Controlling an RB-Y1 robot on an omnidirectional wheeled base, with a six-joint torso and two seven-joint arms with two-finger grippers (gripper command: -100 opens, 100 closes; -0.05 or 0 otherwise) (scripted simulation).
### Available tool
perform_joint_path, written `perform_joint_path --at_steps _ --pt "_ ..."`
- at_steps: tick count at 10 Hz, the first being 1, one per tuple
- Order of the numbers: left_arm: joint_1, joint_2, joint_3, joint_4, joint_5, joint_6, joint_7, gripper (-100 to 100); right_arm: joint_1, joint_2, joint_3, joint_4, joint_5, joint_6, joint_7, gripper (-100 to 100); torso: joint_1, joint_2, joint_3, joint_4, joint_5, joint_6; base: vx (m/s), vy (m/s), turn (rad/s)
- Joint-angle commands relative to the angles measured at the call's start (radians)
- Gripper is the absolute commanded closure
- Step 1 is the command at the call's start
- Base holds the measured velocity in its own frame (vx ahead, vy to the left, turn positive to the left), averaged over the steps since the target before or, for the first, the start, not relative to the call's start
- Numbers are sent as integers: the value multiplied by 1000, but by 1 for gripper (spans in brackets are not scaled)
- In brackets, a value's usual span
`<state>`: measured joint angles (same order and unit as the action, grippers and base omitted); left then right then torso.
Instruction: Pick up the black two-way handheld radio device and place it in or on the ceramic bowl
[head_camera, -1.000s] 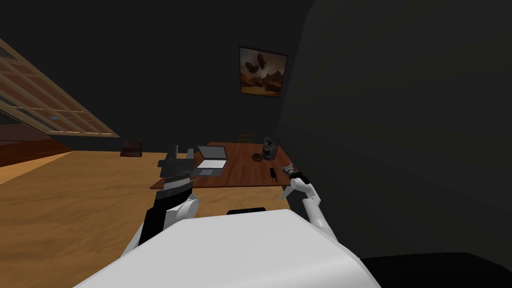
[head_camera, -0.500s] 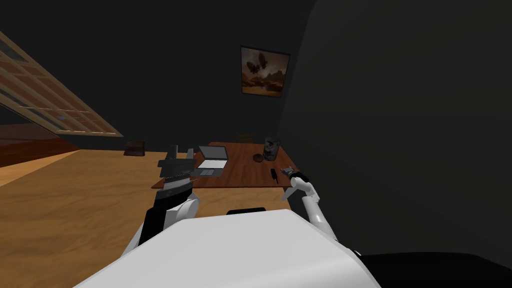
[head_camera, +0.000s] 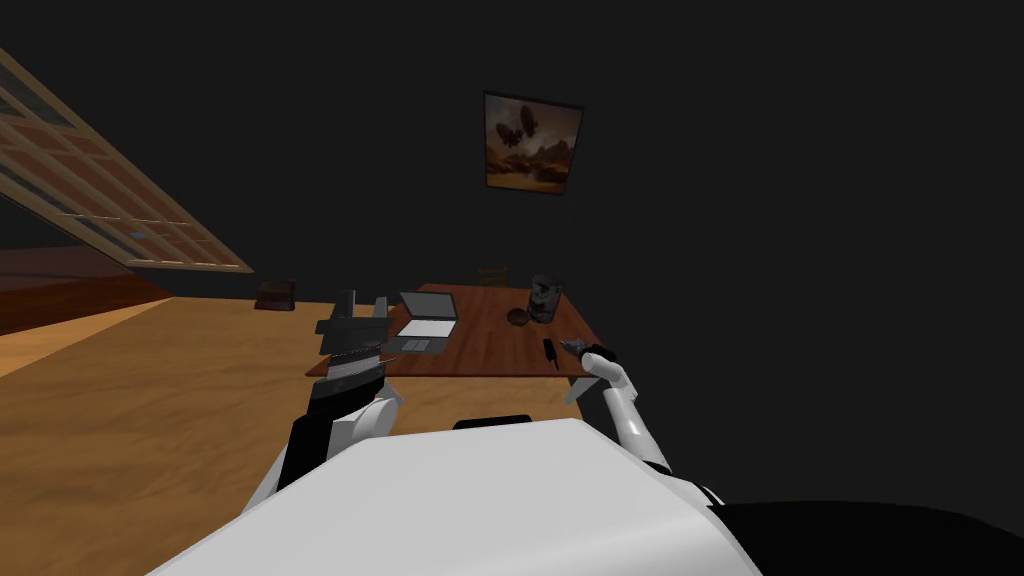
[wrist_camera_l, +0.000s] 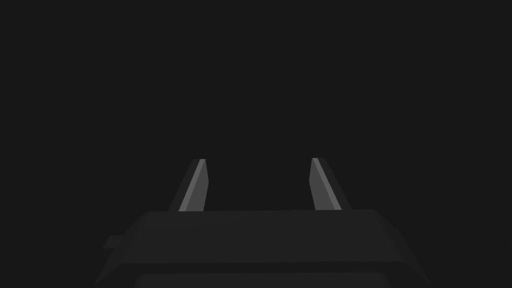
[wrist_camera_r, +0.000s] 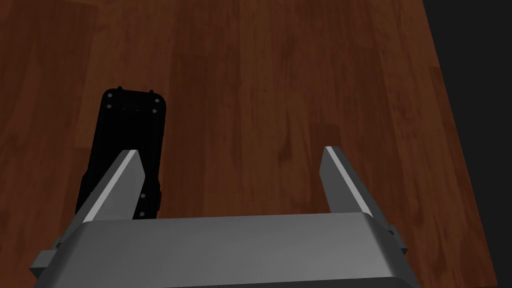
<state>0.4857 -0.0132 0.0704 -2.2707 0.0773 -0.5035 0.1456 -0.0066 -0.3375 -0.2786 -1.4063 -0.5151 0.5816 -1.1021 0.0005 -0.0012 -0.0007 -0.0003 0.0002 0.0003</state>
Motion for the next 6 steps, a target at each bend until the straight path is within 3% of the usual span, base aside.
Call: perform_joint_path --at_steps 1,3,4,6 --pt "0 0 0 0 0 0 0 0 -1 1 -4 6 -5 26 -28 -100 0 0 0 0 0 0 16 6 19" --pt "0 0 0 0 0 0 0 0 -29 -4 -12 68 -32 92 -95 -100 0 0 0 0 0 0 20 9 39" --pt "0 0 0 0 0 0 0 0 -29 -4 -12 68 -32 92 -103 -100 0 0 0 0 0 0 17 7 17" --pt "0 0 0 0 0 0 0 0 -52 -5 -18 123 -54 148 -167 -100 0 0 0 0 0 0 17 8 33"
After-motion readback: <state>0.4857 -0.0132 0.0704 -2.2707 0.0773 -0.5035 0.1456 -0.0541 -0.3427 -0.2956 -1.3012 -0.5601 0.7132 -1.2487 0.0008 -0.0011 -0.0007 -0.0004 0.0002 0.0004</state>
